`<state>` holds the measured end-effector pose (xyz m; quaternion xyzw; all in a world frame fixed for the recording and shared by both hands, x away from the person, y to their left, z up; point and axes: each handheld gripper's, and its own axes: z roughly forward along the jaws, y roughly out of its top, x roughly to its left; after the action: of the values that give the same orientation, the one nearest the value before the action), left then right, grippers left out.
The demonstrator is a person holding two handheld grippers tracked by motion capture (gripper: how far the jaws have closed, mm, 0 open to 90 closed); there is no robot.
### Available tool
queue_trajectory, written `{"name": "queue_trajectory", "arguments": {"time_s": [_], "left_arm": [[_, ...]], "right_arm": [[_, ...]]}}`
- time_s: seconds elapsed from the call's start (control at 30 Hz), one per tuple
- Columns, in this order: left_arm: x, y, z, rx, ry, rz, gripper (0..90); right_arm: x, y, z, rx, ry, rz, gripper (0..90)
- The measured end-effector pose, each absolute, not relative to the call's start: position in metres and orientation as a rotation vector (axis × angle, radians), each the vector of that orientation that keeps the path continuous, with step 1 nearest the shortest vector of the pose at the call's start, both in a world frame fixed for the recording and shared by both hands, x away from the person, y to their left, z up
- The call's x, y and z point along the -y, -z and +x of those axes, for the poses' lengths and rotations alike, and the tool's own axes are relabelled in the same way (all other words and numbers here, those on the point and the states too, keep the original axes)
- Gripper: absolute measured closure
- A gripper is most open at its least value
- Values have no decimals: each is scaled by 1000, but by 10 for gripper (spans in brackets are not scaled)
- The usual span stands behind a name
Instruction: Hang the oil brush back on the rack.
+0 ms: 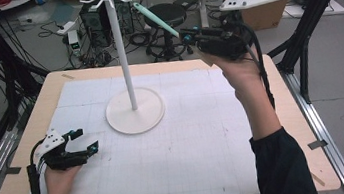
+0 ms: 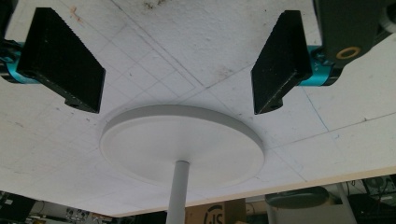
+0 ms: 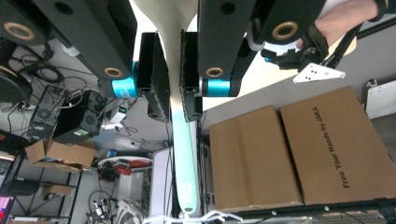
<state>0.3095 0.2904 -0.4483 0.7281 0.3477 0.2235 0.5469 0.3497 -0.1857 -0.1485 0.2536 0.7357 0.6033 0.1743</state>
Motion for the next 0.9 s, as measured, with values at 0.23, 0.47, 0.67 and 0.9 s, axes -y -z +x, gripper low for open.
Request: {"name": "queue_trajectory", "arguments": {"time_s": [0.23, 0.47, 0.67, 0.9], "left_arm": [[-290, 448, 309, -821, -530, 1727, 183], [-290, 448, 309, -818, -534, 1732, 183], [-289, 448, 309, -816, -536, 1733, 183], [-289, 448, 309, -815, -536, 1734, 184]], "right_arm": [[180, 143, 355, -2073, -1711, 726, 828], [175, 143, 359, -2077, -1702, 735, 828], [175, 144, 362, -2073, -1696, 745, 827], [173, 145, 363, -2081, -1687, 746, 827]]}}
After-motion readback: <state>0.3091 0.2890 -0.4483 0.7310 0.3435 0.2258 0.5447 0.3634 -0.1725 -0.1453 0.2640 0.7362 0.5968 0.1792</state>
